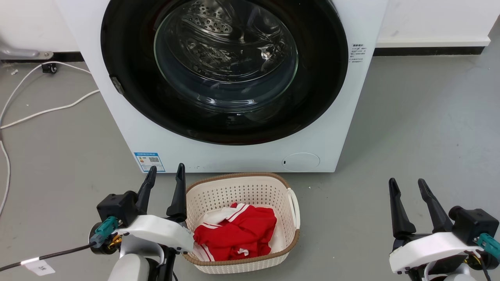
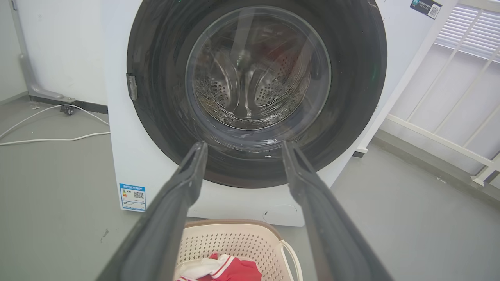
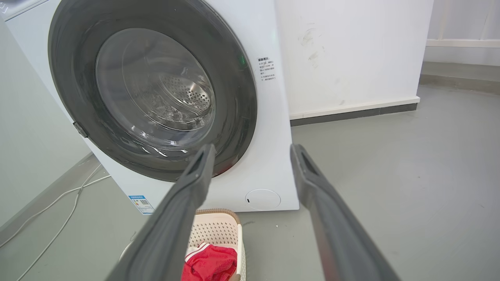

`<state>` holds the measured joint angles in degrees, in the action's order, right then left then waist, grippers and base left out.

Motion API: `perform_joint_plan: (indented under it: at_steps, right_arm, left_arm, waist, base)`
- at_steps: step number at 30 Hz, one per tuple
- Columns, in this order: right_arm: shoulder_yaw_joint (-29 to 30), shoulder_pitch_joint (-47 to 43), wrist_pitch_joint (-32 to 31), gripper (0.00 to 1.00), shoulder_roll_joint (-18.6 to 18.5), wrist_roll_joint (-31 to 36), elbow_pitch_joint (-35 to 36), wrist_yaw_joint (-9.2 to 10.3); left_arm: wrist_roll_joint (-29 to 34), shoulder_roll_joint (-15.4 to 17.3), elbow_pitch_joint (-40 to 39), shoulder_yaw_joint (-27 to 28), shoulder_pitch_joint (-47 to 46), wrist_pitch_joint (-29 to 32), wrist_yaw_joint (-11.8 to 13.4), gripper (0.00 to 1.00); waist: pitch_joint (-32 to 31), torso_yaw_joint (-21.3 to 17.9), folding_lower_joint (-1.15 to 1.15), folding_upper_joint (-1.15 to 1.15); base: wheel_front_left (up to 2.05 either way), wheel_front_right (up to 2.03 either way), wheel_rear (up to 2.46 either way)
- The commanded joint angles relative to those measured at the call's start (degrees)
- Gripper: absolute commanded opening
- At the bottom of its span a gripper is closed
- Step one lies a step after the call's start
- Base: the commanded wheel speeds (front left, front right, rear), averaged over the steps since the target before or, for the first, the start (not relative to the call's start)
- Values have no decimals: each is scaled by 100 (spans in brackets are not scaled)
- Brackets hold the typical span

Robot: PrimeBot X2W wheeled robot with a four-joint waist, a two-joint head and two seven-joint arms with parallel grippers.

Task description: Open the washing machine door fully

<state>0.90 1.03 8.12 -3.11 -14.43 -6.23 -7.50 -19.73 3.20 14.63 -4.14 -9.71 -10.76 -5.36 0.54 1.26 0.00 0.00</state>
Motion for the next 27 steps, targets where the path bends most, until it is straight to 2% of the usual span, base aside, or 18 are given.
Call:
perform_joint_plan:
  at_steps: [1,27]
  right_arm:
    - [-2,-25,46,100,16,153,30,2]
    - [26,-76,244,100,30,1311,44,2]
  left_arm:
    - [138,31,-13,-26,-116,-44,24,100]
    - [1342,38,222,-199,-233,-336,85,100]
  waist:
    - [2,5,0,0]
    - [2,70,0,0]
  base:
    - [0,0,0]
    - [0,0,0]
